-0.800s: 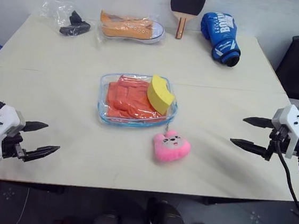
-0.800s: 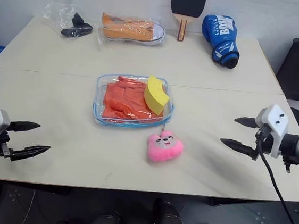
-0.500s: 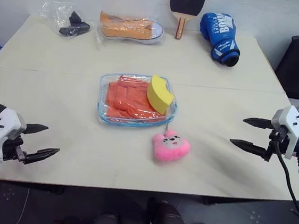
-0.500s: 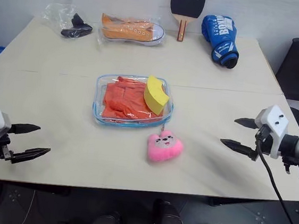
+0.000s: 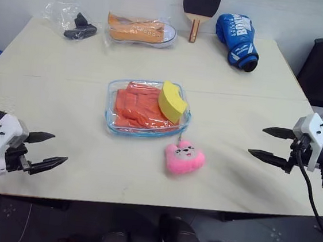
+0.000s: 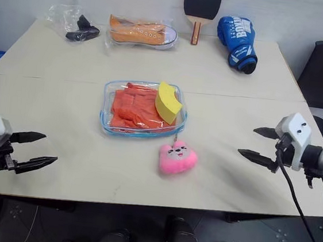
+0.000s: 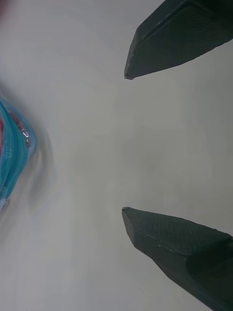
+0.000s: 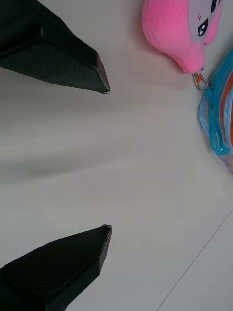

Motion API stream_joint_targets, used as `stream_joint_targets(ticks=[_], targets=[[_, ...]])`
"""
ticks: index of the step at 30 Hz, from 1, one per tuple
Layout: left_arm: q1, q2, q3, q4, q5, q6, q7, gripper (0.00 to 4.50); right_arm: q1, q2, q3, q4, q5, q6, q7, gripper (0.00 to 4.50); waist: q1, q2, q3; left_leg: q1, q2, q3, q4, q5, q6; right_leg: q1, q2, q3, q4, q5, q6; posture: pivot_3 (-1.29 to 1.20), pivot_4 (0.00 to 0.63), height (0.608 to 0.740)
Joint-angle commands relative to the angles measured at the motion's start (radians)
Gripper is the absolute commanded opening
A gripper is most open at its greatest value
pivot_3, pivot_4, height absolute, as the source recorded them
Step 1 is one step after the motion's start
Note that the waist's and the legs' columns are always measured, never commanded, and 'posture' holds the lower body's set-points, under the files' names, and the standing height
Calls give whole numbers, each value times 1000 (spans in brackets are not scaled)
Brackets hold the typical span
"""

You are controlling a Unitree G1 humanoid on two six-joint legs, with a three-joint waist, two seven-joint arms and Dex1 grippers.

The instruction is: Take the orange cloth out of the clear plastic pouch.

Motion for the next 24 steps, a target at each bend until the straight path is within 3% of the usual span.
stream_joint_targets(ticks=[1, 8, 15, 18, 22, 24], targets=[[-23, 1, 2, -14, -13, 0, 9, 4482, -9, 7, -32, -28, 25, 7, -9, 4500, -1, 0, 0, 0, 0, 0, 0, 0, 0, 0, 0, 0, 0, 0, 0, 0, 150, 740], [-57, -16, -18, -39, -28, 17, 35, 4482, 14, 20, -41, -61, 41, 22, -29, 4500, -1, 0, 0, 0, 0, 1, 0, 0, 0, 0, 0, 1, 1, 0, 0, 0, 150, 740], [-95, -5, -20, -173, -160, 150, 33, 4482, -31, 84, -10, -177, 88, 101, -112, 4500, 0, 0, 0, 0, 0, 2, 0, 1, -1, 1, 0, 2, 2, 0, 0, 0, 150, 740], [-194, 10, -54, -224, -236, 214, 50, 4482, -111, 188, 21, -255, 139, 199, -236, 4500, 0, 0, 0, 0, -1, 2, 0, 1, -2, 1, 1, 4, 3, 0, -1, 0, 150, 740], [-359, 23, -122, -237, -303, 274, 71, 4482, -255, 441, 83, -329, 218, 362, -486, 4500, -10, -1, -1, 1, -1, 3, 1, 4, -7, 0, 3, 7, 5, 2, -2, 0, 150, 740], [-395, 26, -146, -233, -307, 286, 73, 4482, -287, 510, 105, -331, 215, 389, -542, 4500, -13, 0, -1, 1, 0, 2, 0, 6, -9, -1, 3, 7, 7, 1, -3, 0, 150, 740]])
